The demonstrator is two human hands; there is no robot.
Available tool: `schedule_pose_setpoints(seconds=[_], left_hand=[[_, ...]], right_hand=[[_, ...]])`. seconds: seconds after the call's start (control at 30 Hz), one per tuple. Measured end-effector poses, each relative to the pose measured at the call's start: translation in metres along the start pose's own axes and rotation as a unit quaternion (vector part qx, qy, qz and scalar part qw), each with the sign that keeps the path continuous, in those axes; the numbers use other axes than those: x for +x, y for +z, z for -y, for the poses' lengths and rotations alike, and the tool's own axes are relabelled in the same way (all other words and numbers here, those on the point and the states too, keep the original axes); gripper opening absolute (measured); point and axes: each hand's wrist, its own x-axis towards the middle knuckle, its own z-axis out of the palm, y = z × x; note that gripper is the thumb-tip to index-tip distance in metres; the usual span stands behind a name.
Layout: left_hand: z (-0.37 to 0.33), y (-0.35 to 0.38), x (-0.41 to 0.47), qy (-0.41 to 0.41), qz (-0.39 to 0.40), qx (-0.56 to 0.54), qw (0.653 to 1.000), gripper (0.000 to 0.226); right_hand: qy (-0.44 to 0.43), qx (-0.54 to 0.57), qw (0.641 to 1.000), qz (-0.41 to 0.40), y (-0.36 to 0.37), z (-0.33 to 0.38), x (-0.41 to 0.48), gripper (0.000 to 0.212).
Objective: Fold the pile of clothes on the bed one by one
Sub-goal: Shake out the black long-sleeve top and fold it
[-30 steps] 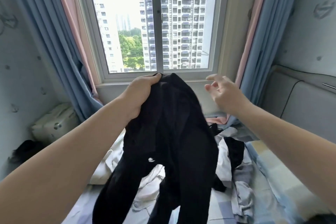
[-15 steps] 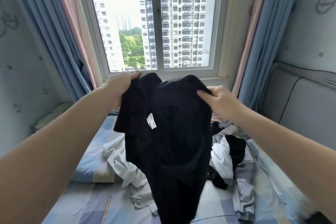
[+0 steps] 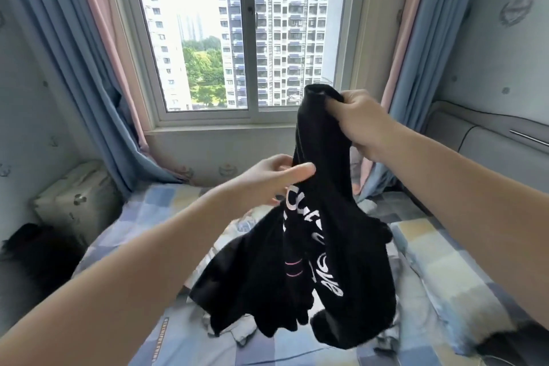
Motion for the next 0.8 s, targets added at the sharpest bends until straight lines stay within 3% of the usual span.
schedule_pose_setpoints(seconds=[0.03, 0.13, 0.27, 0.33, 0.5, 0.6, 0.73, 0.8], left_hand=[[0.004, 0.015, 0.005, 0.019, 0.006, -0.014, 1.0, 0.047], [0.026, 0.029, 0.025, 0.071, -0.08, -0.002, 0.994, 0.032], [0.048, 0.008, 0.038, 0.054, -0.148, 0.025, 0.987, 0.007], [0.054, -0.001, 0.041, 0.053, -0.192, 0.055, 0.978, 0.013], [0.05, -0.021, 0.043, 0.028, -0.243, -0.024, 0.969, 0.021], [0.044, -0.023, 0.043, 0.015, -0.232, -0.128, 0.964, 0.027], [0.04, -0.029, 0.038, -0.096, -0.131, -0.26, 0.952, 0.027], [0.033, -0.032, 0.036, -0.145, -0.095, -0.33, 0.928, 0.03]], right_hand=[[-0.002, -0.004, 1.0, -0.005, 0.003, 0.001, 0.001, 0.03], [-0.012, -0.028, 0.999, -0.025, 0.002, 0.002, 0.004, 0.033], [-0.013, -0.09, 0.993, -0.076, -0.02, -0.006, 0.009, 0.041], [-0.001, -0.109, 0.99, -0.086, -0.031, -0.014, 0.009, 0.044], [0.037, -0.114, 0.992, -0.042, -0.04, -0.025, 0.004, 0.032], [0.051, -0.128, 0.99, -0.032, -0.043, -0.03, 0.005, 0.034], [0.102, -0.08, 0.992, -0.001, -0.05, -0.04, 0.008, 0.029], [0.096, -0.155, 0.983, -0.017, -0.051, -0.047, 0.013, 0.019]])
